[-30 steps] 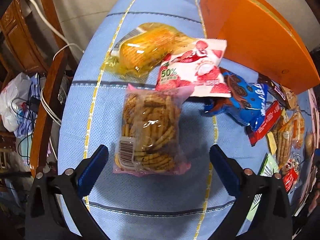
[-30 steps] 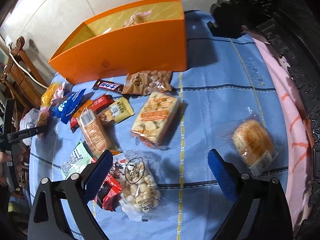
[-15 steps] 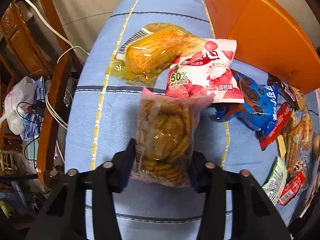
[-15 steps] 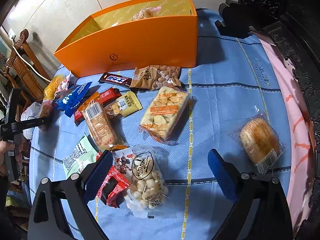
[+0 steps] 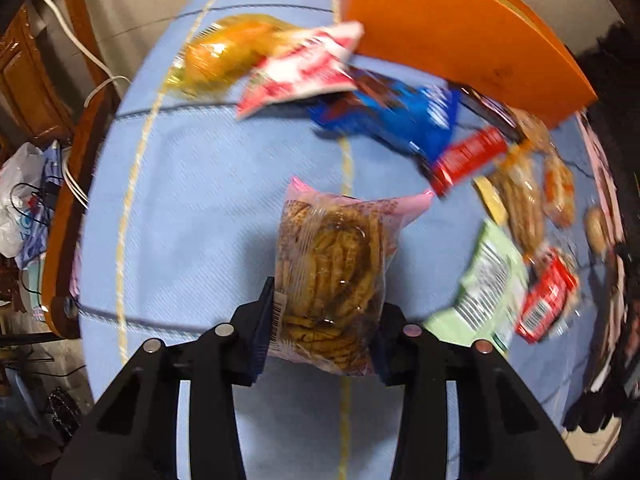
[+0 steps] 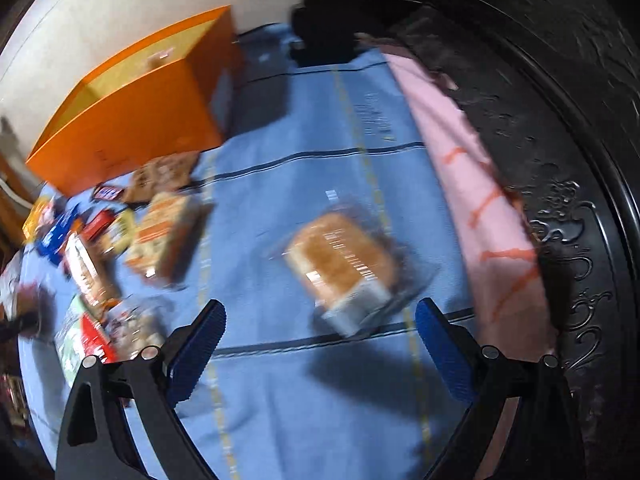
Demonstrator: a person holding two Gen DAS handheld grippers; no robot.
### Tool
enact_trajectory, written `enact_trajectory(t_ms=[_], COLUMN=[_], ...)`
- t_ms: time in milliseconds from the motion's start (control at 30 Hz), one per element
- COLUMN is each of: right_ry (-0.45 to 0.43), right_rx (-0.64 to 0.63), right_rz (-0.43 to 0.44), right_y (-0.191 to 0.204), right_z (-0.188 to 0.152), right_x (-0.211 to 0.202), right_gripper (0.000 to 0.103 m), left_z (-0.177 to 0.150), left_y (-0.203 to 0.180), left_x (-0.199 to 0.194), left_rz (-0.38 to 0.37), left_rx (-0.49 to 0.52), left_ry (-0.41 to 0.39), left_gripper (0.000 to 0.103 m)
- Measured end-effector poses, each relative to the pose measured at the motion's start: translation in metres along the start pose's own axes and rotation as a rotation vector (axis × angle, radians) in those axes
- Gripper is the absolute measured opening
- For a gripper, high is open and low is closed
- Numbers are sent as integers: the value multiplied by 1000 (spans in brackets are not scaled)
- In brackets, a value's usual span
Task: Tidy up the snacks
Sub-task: 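Grasp the pink-edged biscuit bag with the left gripper while the right gripper grasps the bread loaf pack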
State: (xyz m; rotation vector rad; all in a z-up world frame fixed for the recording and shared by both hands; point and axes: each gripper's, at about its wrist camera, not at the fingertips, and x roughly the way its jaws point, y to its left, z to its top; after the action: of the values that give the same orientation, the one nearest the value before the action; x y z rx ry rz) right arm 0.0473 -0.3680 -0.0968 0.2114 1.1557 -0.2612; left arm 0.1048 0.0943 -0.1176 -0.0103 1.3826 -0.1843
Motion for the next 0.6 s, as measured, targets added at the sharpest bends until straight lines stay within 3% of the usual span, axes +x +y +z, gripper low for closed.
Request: enact_trajectory(t_ms=[300,400,500,533,600], right_ry=[99,132,135,131,134], right_rx=[-275,-294,-290,-294,-296], right_rz=[-105,-118,-97,-81,-83], right_y=[15,9,7,8,10], right_z=[18,26,29,29,30], right_x=[51,66,69,68,67], right_gripper=[96,96,90,82,76], left_z=[-10,-12,-12,-12,-12], left_y=[-36,-46,-48,-48,-49], left_x=[0,-1,0,1,1], left_rz=[-42,-47,-49,-50,-49], left_rx=[61,77,80,81,83], left_ry=[32,33,37,37,37], left_gripper=[40,40,40,40,40])
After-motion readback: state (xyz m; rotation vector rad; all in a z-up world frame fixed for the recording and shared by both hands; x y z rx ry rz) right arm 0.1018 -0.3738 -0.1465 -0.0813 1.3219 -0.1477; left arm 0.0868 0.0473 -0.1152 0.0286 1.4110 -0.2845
